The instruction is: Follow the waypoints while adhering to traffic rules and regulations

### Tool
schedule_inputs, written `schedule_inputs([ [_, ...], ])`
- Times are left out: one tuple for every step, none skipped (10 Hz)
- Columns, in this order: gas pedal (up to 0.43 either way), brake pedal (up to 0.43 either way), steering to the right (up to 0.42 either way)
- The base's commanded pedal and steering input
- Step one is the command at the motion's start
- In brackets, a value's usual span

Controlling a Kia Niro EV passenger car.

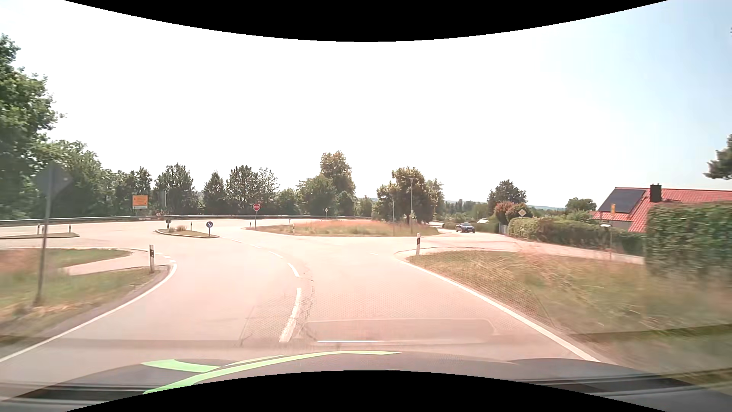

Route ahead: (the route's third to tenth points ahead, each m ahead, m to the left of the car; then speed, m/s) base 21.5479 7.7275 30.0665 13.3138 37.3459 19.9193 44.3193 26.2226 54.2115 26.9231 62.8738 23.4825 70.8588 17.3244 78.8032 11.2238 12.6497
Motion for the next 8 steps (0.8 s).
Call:
schedule_inputs([
  [0.0, 0.262, -0.073],
  [0.0, 0.262, -0.075],
  [0.0, 0.262, -0.077],
  [0.0, 0.256, -0.079],
  [0.0, 0.244, -0.079],
  [0.0, 0.244, -0.08],
  [0.0, 0.244, -0.081],
  [0.0, 0.238, -0.082],
])
